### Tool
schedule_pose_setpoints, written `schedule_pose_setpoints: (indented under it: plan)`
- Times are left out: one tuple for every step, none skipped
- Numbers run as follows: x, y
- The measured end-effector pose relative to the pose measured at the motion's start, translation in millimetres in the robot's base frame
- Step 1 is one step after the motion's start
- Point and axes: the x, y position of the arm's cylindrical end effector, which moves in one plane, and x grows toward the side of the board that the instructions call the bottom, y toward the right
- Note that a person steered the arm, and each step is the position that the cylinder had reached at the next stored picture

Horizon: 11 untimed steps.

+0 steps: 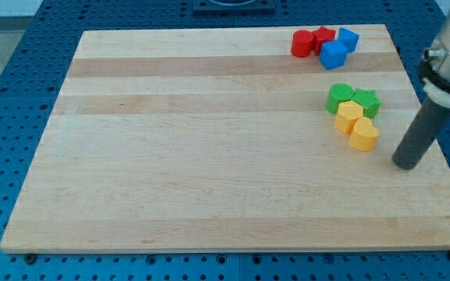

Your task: Separate green circle and green star

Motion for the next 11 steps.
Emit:
schedule_pose_setpoints:
  plan:
    - [-34, 5]
    - [-69, 6]
    - [-97, 15]
    - [-119, 9]
    - [-126, -18]
    - [-126, -35]
    - [-126, -53]
    - [-124, -81]
    - [-119, -111]
    - [-114, -143]
    - [-100, -172]
